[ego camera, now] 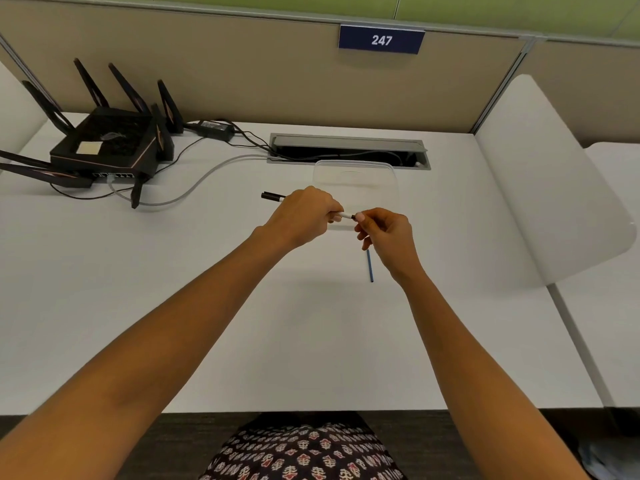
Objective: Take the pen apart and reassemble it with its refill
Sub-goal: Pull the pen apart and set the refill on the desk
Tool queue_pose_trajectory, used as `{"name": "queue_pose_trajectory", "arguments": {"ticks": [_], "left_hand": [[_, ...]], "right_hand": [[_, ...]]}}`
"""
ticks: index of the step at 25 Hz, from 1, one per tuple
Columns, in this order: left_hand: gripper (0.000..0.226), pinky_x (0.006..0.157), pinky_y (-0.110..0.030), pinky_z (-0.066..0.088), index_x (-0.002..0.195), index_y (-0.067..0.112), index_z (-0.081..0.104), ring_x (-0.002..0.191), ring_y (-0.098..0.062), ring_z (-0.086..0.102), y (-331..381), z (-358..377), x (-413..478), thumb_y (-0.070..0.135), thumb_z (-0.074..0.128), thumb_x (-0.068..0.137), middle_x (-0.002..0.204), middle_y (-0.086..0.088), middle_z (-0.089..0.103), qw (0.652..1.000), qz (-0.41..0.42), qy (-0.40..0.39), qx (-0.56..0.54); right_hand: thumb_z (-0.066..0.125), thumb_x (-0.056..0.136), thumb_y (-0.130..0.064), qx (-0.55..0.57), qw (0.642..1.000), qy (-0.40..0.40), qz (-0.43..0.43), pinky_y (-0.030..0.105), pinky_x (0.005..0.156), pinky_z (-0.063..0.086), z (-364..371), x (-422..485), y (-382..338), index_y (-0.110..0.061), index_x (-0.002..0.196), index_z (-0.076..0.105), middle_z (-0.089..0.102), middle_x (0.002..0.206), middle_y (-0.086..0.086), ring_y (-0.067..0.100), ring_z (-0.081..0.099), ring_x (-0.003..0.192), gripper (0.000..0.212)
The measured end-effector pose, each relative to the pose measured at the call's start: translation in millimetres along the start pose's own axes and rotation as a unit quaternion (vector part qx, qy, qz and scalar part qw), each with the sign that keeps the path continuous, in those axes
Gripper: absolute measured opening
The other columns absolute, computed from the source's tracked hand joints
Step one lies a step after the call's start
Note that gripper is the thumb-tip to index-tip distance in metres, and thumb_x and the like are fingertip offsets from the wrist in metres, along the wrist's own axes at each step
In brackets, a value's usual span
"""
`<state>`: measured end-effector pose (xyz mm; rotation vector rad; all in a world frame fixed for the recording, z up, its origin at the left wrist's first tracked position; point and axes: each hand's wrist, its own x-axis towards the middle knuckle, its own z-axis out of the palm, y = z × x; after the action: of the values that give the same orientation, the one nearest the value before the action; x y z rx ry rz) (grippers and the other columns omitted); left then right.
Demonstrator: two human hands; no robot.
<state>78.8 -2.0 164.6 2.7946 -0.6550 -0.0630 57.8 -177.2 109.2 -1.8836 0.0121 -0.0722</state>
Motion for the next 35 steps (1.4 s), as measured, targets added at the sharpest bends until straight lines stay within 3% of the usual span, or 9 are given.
{"name": "queue_pose_trajectory", "arguments": {"ticks": [5,8,12,18,22,25,27,30,35], "left_hand": [[0.024,0.068,-0.025,0.036,0.114,0.016,0.067,0.089,-0.024,0.06,3,4,1,0.017,0.051,0.097,0.104,-0.008,0.069,1.0,-0.007,-0.006,0.001],[0.024,0.069,-0.025,0.036,0.114,0.016,0.067,0.09,-0.024,0.061,6,5,-1,0.016,0.051,0.097,0.104,-0.008,0.069,1.0,-0.004,-0.003,0.006],[0.022,0.067,-0.026,0.035,0.111,0.016,0.067,0.086,-0.022,0.058,6,6,-2,0.017,0.049,0.097,0.101,-0.008,0.069,1.0,0.001,-0.009,0.012],[0.022,0.072,-0.03,0.045,0.111,0.016,0.067,0.085,-0.023,0.059,2,7,-2,0.016,0.051,0.097,0.101,-0.008,0.069,1.0,-0.001,-0.015,0.007],[0.019,0.066,-0.027,0.035,0.105,0.015,0.069,0.078,-0.02,0.054,7,11,1,0.014,0.053,0.095,0.096,-0.008,0.07,1.0,0.019,-0.003,-0.012],[0.023,0.068,-0.028,0.04,0.1,0.015,0.072,0.089,-0.029,0.063,-36,3,-6,0.007,0.053,0.089,0.098,-0.006,0.073,0.999,-0.017,0.034,-0.01],[0.021,0.062,-0.027,0.035,0.093,0.016,0.073,0.079,-0.025,0.06,-69,-3,-12,0.009,0.053,0.09,0.093,-0.005,0.074,0.997,-0.049,0.055,0.007],[0.02,0.052,-0.025,0.022,0.086,0.016,0.072,0.068,-0.016,0.045,-69,3,-8,0.012,0.053,0.092,0.084,-0.005,0.072,0.997,-0.026,0.074,-0.005],[0.022,0.056,-0.026,0.029,0.091,0.015,0.072,0.069,-0.016,0.047,-55,17,-8,0.011,0.051,0.093,0.086,-0.006,0.071,0.999,-0.014,0.05,-0.01]], "right_hand": [[0.069,0.089,-0.016,0.033,0.999,-0.009,0.007,0.035,0.06,0.061,-2,-2,0,-0.016,0.098,0.071,0.072,0.08,0.003,0.026,0.07,0.072,0.01],[0.066,0.092,-0.019,0.043,0.999,-0.016,0.018,0.029,0.057,0.058,0,-4,1,-0.021,0.09,0.072,0.071,0.076,0.003,0.02,0.069,0.067,0.007],[0.064,0.093,-0.014,0.011,1.0,-0.006,0.005,0.025,0.057,0.058,1,-7,2,-0.019,0.087,0.071,0.069,0.07,0.003,0.012,0.065,0.059,0.011],[0.063,0.093,-0.01,-0.043,0.997,0.034,-0.046,0.017,0.054,0.055,2,-12,1,-0.021,0.086,0.068,0.065,0.068,-0.007,0.003,0.062,0.057,0.014],[0.062,0.093,-0.009,-0.102,0.991,0.04,-0.083,0.022,0.058,0.056,-1,-14,1,-0.012,0.091,0.07,0.064,0.072,-0.006,0.007,0.062,0.059,0.009],[0.061,0.092,-0.005,-0.061,0.991,0.113,-0.044,0.023,0.056,0.053,-44,-15,15,-0.012,0.089,0.07,0.064,0.069,-0.002,0.008,0.059,0.054,0.011],[0.063,0.091,-0.008,-0.059,0.988,0.142,-0.031,0.022,0.055,0.053,-77,-14,20,-0.018,0.088,0.07,0.066,0.069,-0.002,0.009,0.06,0.053,0.012],[0.064,0.091,-0.011,-0.074,0.989,0.124,-0.023,0.025,0.057,0.056,-76,-8,20,-0.017,0.089,0.072,0.068,0.071,0.0,0.014,0.063,0.059,0.01],[0.067,0.09,-0.015,-0.041,0.993,0.11,0.019,0.026,0.061,0.056,-49,-11,36,-0.017,0.09,0.073,0.07,0.075,0.0,0.013,0.066,0.067,0.006]]}}
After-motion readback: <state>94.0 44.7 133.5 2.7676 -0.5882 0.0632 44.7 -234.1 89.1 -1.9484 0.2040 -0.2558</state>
